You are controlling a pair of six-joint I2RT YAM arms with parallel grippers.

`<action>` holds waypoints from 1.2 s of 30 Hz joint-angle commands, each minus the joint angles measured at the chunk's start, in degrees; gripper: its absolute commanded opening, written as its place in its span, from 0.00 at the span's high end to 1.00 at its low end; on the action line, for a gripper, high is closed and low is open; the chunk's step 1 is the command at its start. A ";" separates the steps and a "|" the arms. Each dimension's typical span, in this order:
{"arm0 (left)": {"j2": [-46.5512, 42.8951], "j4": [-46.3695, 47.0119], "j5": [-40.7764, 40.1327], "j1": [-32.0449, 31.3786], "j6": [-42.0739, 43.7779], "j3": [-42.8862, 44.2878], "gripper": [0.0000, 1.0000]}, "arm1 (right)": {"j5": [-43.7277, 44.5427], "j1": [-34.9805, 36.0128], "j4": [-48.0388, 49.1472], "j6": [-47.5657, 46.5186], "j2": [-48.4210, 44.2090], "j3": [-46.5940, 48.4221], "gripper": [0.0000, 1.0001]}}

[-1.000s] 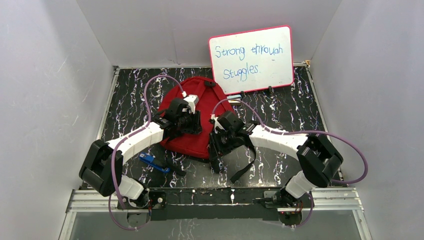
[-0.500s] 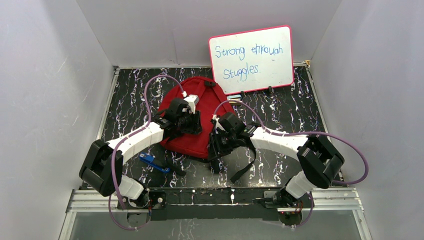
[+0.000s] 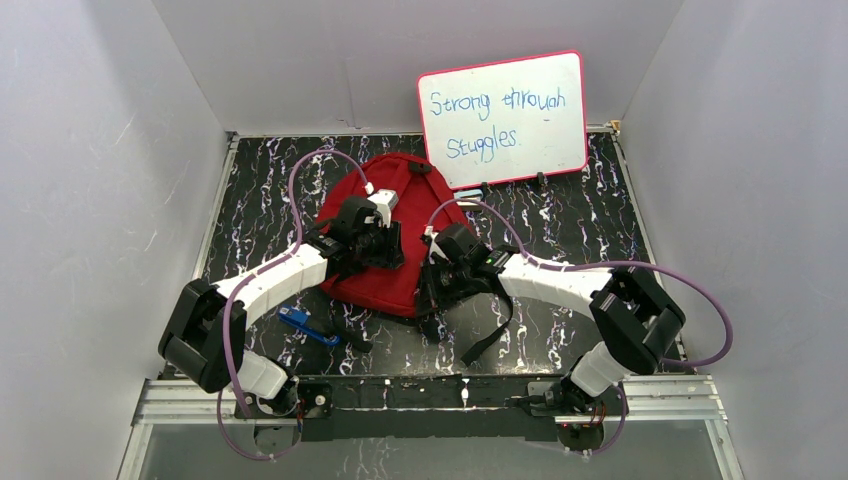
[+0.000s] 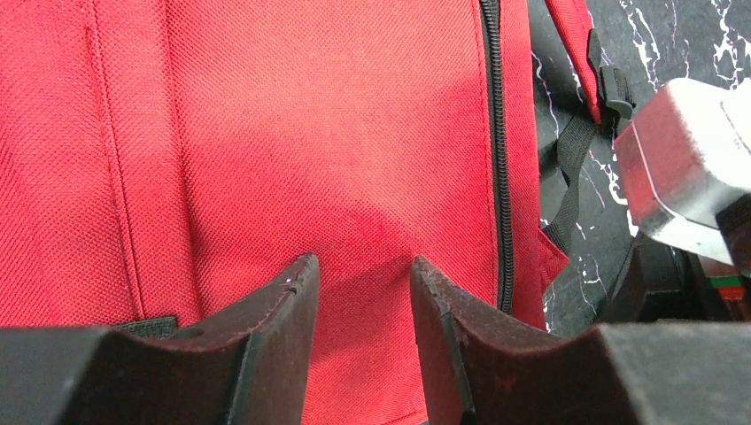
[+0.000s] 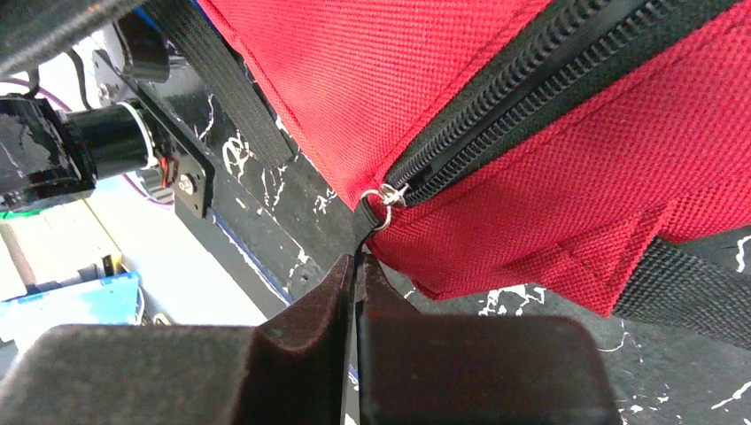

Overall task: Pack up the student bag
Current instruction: Zip the student bag at the center of the board.

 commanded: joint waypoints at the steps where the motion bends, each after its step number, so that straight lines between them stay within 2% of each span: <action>1: 2.44 -3.08 0.66 -0.76 0.33 -0.69 0.60 | 0.54 -0.29 3.16 0.60 -1.84 0.64 0.93; 4: 2.54 -2.97 0.80 -0.76 0.25 -0.82 0.60 | 1.00 -1.00 3.14 0.70 -3.15 0.27 1.00; 11: 1.87 -2.84 0.61 -1.54 -0.29 -1.80 0.60 | -2.10 -6.84 7.15 3.20 -4.96 -1.49 1.00; 17: 0.43 -2.15 -0.59 -4.93 -2.58 -4.20 0.60 | -6.22 -12.28 14.22 7.86 -4.17 -3.03 1.00; 26: -1.72 -1.22 -1.87 -8.82 -5.71 -7.77 0.60 | -9.47 -16.05 23.57 14.31 -0.56 -3.96 1.00; 36: -2.01 -1.03 -2.32 -9.45 -5.99 -9.24 0.60 | -3.99 -17.69 22.31 13.71 0.13 -4.02 1.00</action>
